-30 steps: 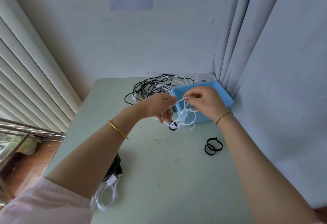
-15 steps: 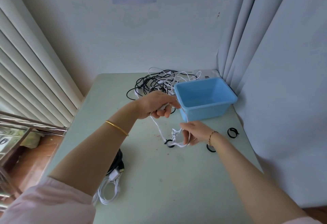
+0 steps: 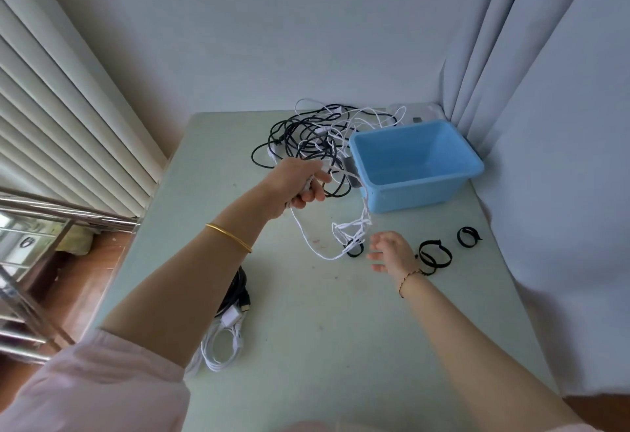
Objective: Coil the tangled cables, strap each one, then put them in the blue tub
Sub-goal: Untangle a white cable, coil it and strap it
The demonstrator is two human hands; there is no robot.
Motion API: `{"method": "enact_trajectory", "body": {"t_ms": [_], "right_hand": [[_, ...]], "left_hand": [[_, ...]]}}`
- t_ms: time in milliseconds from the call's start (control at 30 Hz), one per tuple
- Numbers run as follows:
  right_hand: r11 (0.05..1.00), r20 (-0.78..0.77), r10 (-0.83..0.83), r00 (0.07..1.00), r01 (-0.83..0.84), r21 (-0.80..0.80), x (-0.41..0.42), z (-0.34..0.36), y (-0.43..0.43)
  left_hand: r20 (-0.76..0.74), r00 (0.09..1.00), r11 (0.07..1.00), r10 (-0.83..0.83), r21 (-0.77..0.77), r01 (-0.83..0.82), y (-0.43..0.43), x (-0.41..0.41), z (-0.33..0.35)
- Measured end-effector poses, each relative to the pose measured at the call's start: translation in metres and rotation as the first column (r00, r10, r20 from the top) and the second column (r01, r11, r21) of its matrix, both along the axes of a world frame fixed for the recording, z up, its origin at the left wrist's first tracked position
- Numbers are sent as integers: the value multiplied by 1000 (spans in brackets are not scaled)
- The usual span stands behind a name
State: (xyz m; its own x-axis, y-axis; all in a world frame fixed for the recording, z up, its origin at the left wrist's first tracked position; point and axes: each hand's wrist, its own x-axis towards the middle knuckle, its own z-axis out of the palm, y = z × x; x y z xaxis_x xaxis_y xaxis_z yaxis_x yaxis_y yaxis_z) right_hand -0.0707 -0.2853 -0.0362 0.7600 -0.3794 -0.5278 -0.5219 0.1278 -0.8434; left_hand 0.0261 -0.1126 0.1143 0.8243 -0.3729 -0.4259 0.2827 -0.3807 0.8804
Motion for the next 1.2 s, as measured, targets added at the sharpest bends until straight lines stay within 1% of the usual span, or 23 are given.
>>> {"method": "enact_trajectory", "body": {"t_ms": [100, 200, 267, 333, 367, 400, 433, 500, 567, 600, 633, 733, 800, 867, 933, 1000, 1033, 1100, 1167, 1200], "right_hand": [[957, -67, 139, 988, -152, -248, 5, -19, 9], [865, -104, 182, 978, -209, -455, 20, -26, 16], [814, -127, 186, 974, -225, -536, 30, -28, 23], [776, -155, 184, 971, -240, -583, 36, -29, 28], [741, -186, 195, 963, -269, -615, 38, -31, 29], [687, -228, 211, 950, -310, -657, 40, -31, 29], [611, -279, 228, 933, -360, -705, 40, -33, 28], [426, -381, 253, 889, -456, -782, 38, -34, 23], [277, -455, 296, 840, -532, -800, 33, -37, 18], [238, -487, 313, 815, -564, -791, 30, -39, 15], [223, -515, 320, 795, -592, -775, 28, -40, 13], [249, -591, 283, 755, -653, -715, 25, -39, 4], [292, -606, 234, 761, -649, -702, 25, -37, -6], [373, -560, 153, 814, -572, -730, 26, -33, -19], [463, -490, 41, 871, -451, -763, 29, -25, -32], [536, -435, -23, 900, -356, -766, 33, -17, -40], [567, -423, -21, 906, -338, -751, 33, -11, -43], [604, -462, 30, 887, -384, -698, 32, -3, -47], [600, -487, 65, 871, -424, -678, 30, 9, -47], [593, -438, 70, 896, -391, -704, 29, 18, -45]], "left_hand": [[-5, 999, 999, 41, -9, -41, 5, 8, -1], [-12, 998, 998, 61, -5, -61, 9, 17, -4], [-18, 998, 998, 67, -4, -67, 13, 21, -6], [-26, 997, 997, 74, -9, -74, 15, 24, -7], [-30, 996, 997, 80, -9, -80, 16, 26, -7], [-30, 996, 996, 85, -10, -86, 17, 27, -7], [-29, 995, 996, 92, -11, -92, 18, 28, -8], [-29, 993, 994, 111, -17, -111, 19, 32, -8], [-30, 991, 990, 134, -34, -135, 20, 34, -9], [-31, 989, 988, 145, -44, -146, 18, 35, -9], [-29, 987, 985, 160, -54, -162, 18, 35, -9], [-12, 978, 975, 207, -79, -207, 12, 36, -9], [-9, 974, 969, 227, -101, -226, 8, 35, -7], [-14, 974, 968, 225, -112, -225, 7, 34, -5], [-18, 979, 973, 202, -113, -203, 6, 32, -2], [-27, 987, 981, 161, -109, -163, 6, 30, 0], [-28, 991, 985, 132, -107, -134, 6, 28, 1], [-32, 997, 993, 72, -94, -75, 5, 24, 4], [-37, 999, 996, 21, -87, -25, 4, 20, 6], [-41, 999, 997, -2, -81, -2, 4, 17, 8]]}}
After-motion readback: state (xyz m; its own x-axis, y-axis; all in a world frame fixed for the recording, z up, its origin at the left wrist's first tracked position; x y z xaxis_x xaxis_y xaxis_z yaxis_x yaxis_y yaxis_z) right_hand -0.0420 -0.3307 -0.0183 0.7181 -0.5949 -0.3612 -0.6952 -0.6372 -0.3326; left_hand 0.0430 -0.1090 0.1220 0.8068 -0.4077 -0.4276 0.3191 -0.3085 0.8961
